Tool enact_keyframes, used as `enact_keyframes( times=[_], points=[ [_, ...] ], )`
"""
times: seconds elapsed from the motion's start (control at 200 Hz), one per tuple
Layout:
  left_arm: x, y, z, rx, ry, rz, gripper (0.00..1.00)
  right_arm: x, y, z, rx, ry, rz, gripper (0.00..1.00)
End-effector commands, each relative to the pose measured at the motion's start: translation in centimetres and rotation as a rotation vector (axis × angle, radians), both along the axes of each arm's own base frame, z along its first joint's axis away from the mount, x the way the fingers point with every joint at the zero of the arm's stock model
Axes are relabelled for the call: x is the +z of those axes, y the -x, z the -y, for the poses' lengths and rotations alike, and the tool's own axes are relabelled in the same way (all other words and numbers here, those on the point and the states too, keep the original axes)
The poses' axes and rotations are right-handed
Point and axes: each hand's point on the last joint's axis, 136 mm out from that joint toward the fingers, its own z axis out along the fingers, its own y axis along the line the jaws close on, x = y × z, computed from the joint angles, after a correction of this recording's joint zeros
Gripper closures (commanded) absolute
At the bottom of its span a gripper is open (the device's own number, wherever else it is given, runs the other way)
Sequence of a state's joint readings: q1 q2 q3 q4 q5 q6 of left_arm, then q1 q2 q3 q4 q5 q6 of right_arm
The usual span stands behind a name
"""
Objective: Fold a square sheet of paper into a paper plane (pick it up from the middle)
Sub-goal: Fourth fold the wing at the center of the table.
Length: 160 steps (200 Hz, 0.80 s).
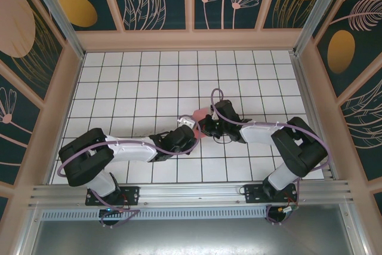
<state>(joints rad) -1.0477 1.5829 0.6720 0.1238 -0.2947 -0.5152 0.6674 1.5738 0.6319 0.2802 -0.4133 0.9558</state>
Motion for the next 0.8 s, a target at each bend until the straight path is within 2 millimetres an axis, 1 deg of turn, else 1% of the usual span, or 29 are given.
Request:
enact_keyframes(
  times=[0.0, 0.195, 0.295, 0.37, 0.47, 0.61, 0.796],
  points=[
    [0.27, -0.38, 0.09, 0.015, -0.011, 0.016, 0.62, 0.21, -0.39, -0.17, -0.006, -0.006, -0.007, 0.95],
    [0.22, -0.05, 0.18, 0.001, 0.002, 0.007, 0.69, 0.12, -0.41, -0.21, -0.005, -0.005, -0.009, 0.95],
    [0.05, -0.14, 0.09, 0.005, -0.007, 0.006, 0.69, 0.18, -0.42, -0.21, -0.006, -0.006, -0.008, 0.95],
    [-0.06, -0.15, 0.05, 0.007, -0.012, 0.007, 0.64, 0.19, -0.4, -0.22, -0.005, -0.006, -0.009, 0.95],
    [-0.07, -0.22, -0.02, 0.008, -0.016, 0.011, 0.62, 0.3, -0.43, -0.22, -0.006, -0.009, -0.007, 0.95],
    [-0.14, -0.18, 0.1, 0.0, -0.02, 0.01, 0.65, 0.39, -0.47, -0.27, -0.003, -0.007, -0.005, 0.95],
    [-0.5, -0.17, 0.02, 0.002, -0.029, 0.002, 0.64, 0.31, -0.44, -0.23, -0.005, -0.006, -0.007, 0.95]
  ],
)
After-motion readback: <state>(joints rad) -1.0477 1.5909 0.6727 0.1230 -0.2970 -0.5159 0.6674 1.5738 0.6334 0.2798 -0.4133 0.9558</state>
